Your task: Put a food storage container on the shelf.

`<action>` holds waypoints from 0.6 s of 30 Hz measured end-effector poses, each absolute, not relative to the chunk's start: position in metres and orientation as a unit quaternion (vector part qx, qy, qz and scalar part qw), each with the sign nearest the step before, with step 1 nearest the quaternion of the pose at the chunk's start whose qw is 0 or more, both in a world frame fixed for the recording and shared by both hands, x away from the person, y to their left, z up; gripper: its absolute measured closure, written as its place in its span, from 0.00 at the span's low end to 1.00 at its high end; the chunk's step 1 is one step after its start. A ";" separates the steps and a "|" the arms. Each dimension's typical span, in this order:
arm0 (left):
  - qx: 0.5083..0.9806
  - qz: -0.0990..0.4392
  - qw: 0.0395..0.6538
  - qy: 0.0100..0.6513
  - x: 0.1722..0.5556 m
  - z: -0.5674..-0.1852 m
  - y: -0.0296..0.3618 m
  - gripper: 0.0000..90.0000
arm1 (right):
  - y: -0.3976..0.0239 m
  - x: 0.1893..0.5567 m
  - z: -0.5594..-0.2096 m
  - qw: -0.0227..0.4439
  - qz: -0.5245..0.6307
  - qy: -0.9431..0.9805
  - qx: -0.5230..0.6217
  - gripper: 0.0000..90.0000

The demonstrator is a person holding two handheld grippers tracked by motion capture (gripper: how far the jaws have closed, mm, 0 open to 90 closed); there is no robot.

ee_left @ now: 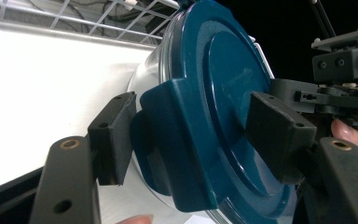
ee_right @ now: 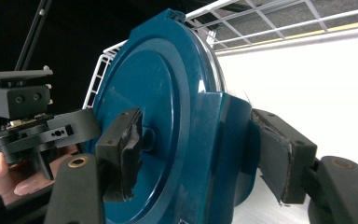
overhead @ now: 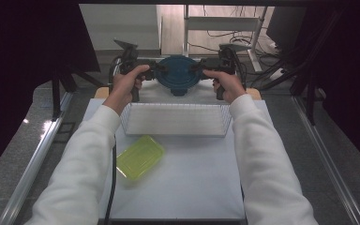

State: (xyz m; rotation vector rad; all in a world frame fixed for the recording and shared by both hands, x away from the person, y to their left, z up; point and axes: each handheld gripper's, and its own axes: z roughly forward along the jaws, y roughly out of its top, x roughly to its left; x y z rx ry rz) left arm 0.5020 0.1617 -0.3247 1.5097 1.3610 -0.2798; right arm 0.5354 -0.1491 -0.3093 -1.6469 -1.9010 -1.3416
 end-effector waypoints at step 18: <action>0.646 -0.106 0.517 0.551 0.501 -0.328 0.158 0.30 | -0.142 0.528 -0.308 0.083 -0.479 -0.670 -0.561 0.24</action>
